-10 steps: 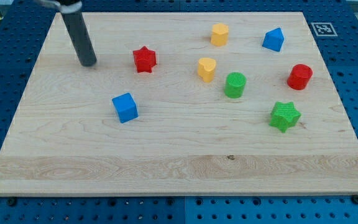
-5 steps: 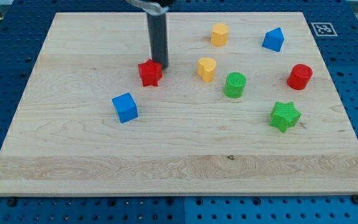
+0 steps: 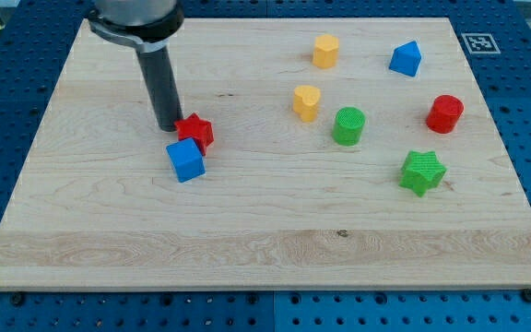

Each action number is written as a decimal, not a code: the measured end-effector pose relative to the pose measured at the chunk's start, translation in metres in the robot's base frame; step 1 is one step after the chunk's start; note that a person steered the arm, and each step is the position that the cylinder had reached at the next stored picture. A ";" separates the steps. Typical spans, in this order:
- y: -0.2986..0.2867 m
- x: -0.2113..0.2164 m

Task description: Slide red star to green circle

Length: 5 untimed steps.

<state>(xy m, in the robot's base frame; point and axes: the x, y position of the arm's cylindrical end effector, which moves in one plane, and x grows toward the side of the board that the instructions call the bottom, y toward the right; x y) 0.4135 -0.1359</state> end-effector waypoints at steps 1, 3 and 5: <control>-0.023 -0.006; -0.023 0.027; 0.048 0.028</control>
<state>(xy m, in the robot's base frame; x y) 0.4412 -0.0879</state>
